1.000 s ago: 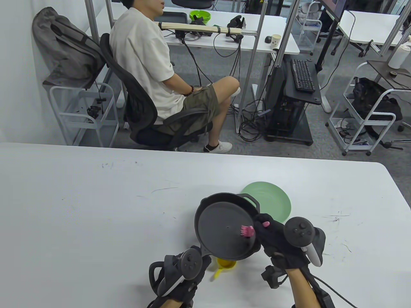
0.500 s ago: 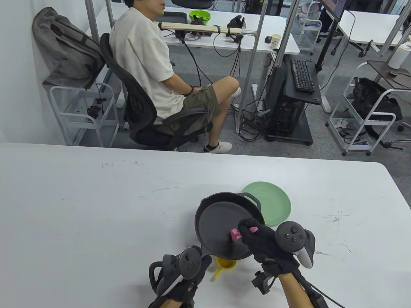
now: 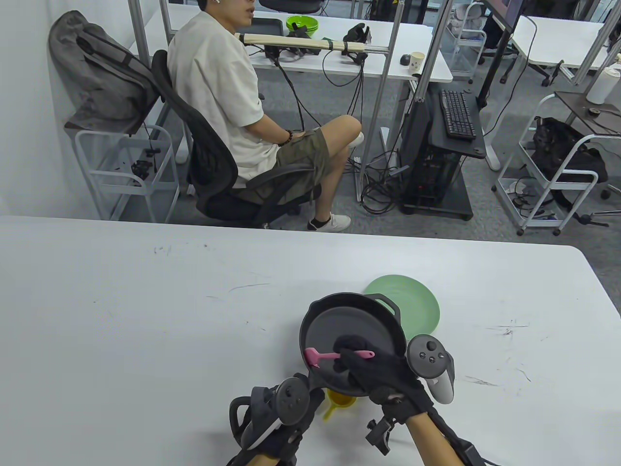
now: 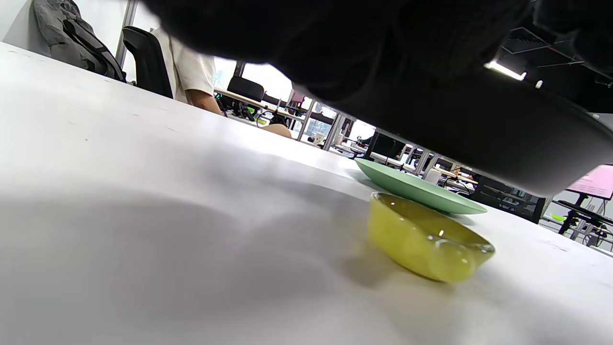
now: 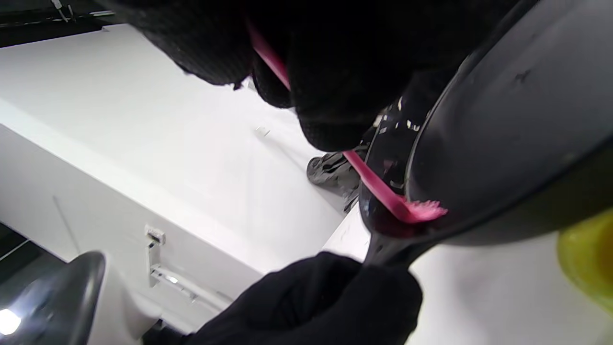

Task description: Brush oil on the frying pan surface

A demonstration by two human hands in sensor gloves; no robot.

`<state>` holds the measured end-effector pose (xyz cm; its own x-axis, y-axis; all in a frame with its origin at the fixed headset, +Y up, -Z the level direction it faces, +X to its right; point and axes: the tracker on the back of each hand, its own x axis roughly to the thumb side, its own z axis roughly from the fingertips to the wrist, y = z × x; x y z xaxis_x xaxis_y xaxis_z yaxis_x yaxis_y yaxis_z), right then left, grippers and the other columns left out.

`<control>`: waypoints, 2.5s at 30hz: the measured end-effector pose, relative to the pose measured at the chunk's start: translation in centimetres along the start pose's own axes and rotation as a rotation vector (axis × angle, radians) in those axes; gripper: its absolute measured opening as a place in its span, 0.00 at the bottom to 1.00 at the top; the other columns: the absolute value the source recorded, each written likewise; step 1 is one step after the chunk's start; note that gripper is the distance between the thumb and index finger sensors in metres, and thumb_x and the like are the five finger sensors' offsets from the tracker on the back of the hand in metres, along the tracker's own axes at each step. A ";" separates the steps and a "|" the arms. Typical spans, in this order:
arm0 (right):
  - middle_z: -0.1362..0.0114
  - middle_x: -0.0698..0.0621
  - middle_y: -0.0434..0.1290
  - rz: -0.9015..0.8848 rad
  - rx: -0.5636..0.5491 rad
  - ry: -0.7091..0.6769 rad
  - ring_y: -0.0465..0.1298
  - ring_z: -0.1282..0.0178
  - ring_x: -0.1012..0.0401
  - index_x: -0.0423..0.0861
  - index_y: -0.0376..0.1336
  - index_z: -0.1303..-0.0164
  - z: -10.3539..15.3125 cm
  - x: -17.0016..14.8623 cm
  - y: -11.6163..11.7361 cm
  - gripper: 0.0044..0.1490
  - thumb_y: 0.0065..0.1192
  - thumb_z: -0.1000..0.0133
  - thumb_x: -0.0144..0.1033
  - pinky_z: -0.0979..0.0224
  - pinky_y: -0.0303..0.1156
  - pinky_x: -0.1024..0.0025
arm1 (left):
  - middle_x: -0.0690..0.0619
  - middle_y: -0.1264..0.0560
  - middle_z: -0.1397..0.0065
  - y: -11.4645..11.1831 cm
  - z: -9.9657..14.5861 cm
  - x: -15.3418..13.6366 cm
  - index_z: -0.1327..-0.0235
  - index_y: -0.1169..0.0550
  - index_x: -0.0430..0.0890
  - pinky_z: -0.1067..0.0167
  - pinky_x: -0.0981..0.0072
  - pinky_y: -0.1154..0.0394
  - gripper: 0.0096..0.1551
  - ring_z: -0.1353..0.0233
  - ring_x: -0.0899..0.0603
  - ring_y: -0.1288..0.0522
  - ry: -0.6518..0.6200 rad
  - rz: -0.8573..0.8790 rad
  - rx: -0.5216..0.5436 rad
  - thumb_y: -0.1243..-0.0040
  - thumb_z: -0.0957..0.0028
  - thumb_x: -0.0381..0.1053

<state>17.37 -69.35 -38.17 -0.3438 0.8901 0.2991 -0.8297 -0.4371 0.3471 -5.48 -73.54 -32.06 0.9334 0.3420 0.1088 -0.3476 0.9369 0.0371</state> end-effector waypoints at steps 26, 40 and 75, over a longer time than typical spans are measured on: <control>0.42 0.35 0.79 0.446 -0.277 0.096 0.80 0.60 0.57 0.43 0.65 0.28 2.2 1.2 -5.9 0.27 0.59 0.31 0.46 0.61 0.79 0.70 | 0.54 0.16 0.66 0.7 -0.1 -1.7 0.44 0.19 0.37 0.74 0.60 0.21 0.35 0.75 0.50 0.18 0.071 -0.004 0.020 0.38 0.42 0.66; 0.44 0.36 0.80 0.252 0.125 -0.113 0.80 0.61 0.58 0.46 0.67 0.30 1.9 3.0 -4.7 0.25 0.61 0.32 0.47 0.62 0.79 0.70 | 0.54 0.16 0.65 1.8 -0.4 -5.3 0.44 0.19 0.37 0.74 0.60 0.21 0.34 0.75 0.50 0.18 0.212 0.026 0.052 0.38 0.42 0.66; 0.42 0.35 0.79 0.464 0.308 -0.031 0.81 0.58 0.56 0.48 0.68 0.31 0.6 1.8 -0.8 0.24 0.64 0.34 0.45 0.58 0.79 0.67 | 0.54 0.16 0.65 1.8 -0.6 -5.8 0.44 0.19 0.37 0.74 0.60 0.21 0.34 0.75 0.50 0.18 0.216 0.037 0.063 0.38 0.42 0.66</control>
<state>17.64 -67.46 -37.37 -0.6255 0.5932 0.5068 -0.4259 -0.8038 0.4153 -11.41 -73.83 -33.22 0.9150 0.3898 -0.1038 -0.3803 0.9194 0.1002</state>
